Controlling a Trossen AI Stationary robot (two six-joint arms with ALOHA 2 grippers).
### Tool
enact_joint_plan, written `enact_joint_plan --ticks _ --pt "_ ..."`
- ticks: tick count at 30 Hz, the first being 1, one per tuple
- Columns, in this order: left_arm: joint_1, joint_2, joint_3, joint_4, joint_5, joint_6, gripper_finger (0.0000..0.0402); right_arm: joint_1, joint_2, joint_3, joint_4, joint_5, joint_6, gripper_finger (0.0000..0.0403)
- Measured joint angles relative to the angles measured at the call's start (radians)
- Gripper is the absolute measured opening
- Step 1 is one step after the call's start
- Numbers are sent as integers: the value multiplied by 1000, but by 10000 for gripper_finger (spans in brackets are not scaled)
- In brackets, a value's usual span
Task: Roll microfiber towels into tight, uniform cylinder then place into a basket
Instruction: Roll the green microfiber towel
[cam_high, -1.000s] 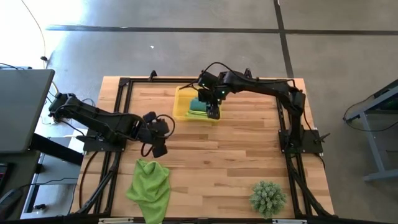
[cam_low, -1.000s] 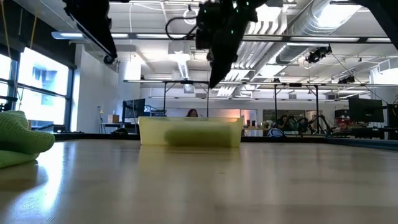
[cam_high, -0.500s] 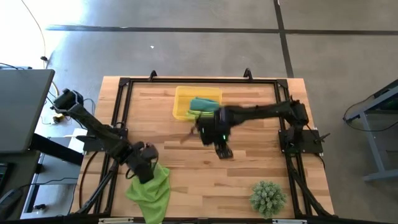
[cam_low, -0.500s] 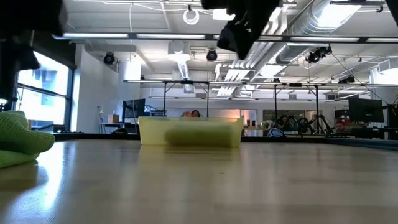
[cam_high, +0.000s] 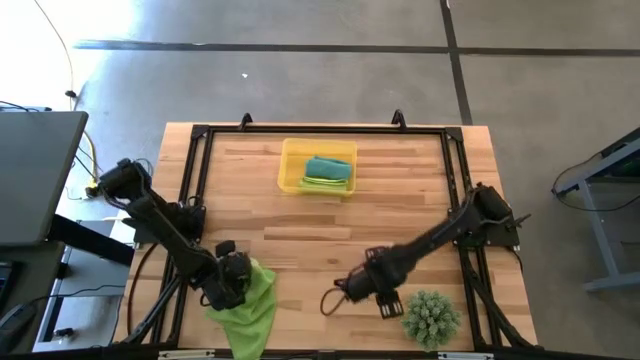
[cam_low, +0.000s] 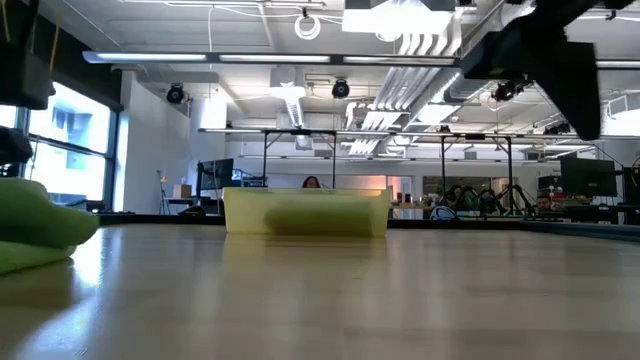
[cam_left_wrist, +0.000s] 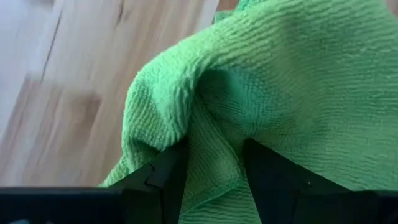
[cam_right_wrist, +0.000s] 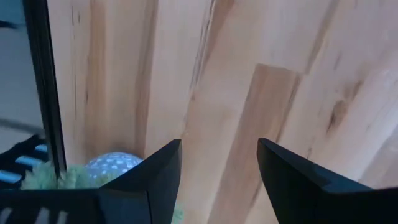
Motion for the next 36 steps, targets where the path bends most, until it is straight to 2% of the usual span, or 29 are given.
enact_joint_plan --ticks 7,12,18,25,28,31,36 --pt "83 137 79 155 -129 225 147 82 0 -19 121 117 134 201" --pt "183 223 147 361 -117 424 147 93 0 -19 223 216 159 201" --pt "311 342 264 467 -95 566 147 91 0 -19 318 211 127 201" --pt "441 366 400 460 -93 732 147 87 0 -19 417 214 140 201" --pt "478 348 447 416 -45 774 147 83 0 -19 446 215 88 201" --pt "486 306 492 313 72 781 147 83 0 -19 459 212 44 201" --pt "424 217 502 126 256 697 147 82 0 -19 469 211 2 201"
